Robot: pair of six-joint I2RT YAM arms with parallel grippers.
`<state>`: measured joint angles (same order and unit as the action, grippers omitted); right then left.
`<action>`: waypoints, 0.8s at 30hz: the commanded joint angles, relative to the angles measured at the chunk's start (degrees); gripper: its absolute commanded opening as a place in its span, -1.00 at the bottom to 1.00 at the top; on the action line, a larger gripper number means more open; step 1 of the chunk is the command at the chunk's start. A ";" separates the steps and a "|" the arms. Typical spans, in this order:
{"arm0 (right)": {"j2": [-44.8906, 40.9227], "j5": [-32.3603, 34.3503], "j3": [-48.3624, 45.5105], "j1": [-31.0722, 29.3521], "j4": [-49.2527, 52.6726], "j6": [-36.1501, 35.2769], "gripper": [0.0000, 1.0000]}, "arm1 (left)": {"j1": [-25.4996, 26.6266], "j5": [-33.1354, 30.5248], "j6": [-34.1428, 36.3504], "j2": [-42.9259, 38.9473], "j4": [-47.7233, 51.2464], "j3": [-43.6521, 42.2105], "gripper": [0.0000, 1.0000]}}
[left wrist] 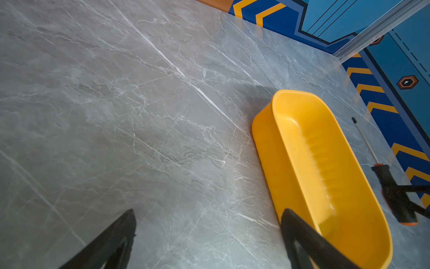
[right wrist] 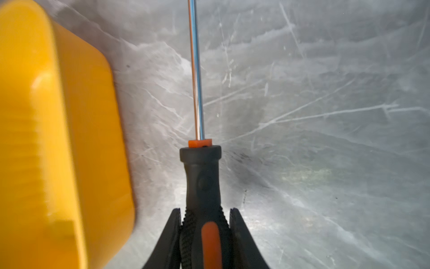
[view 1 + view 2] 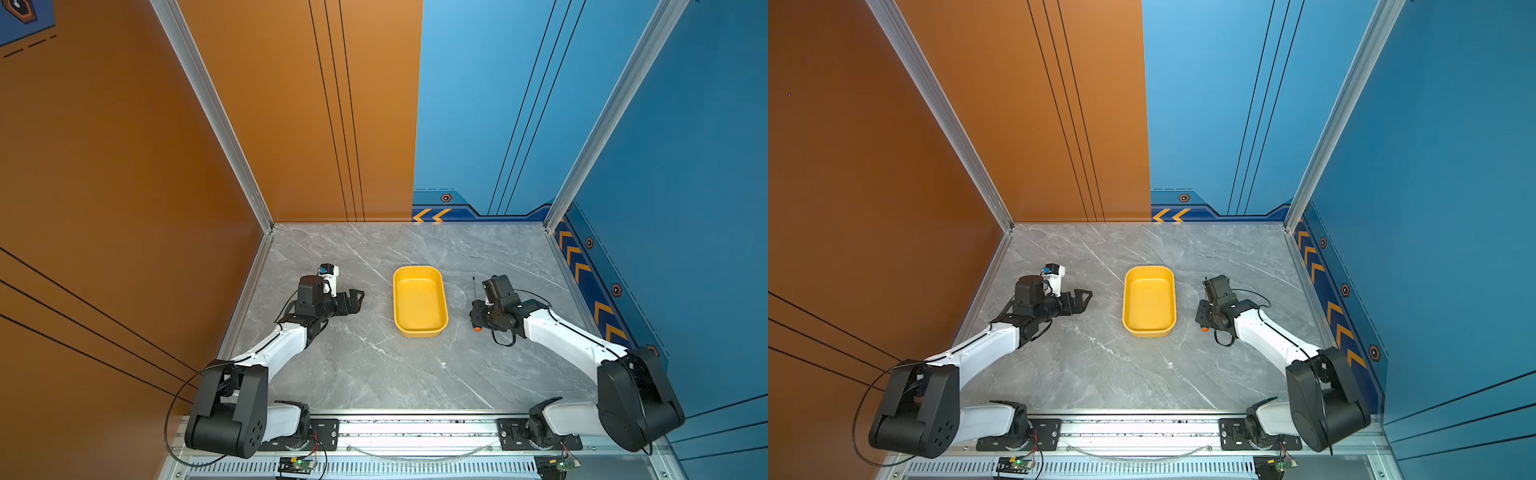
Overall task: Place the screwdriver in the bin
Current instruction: 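Lift the screwdriver with the right gripper and carry it over the yellow bin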
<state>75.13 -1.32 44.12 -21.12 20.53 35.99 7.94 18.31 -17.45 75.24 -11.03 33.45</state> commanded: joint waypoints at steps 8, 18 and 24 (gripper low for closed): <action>-8.50 17.96 6.77 -13.76 -5.60 11.43 -1.00 | 0.15 2.29 -1.34 1.41 -0.59 1.71 0.96; 12.69 27.05 25.22 -25.57 4.48 10.60 -1.00 | -0.18 2.66 -1.44 0.44 -0.66 1.00 0.96; 21.25 27.89 31.81 -27.70 11.10 10.41 -1.00 | -0.65 2.60 -1.31 -0.96 -0.05 0.60 0.96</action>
<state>94.98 23.27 72.82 -48.18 25.58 46.37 7.77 19.66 -18.11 75.85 -11.09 33.52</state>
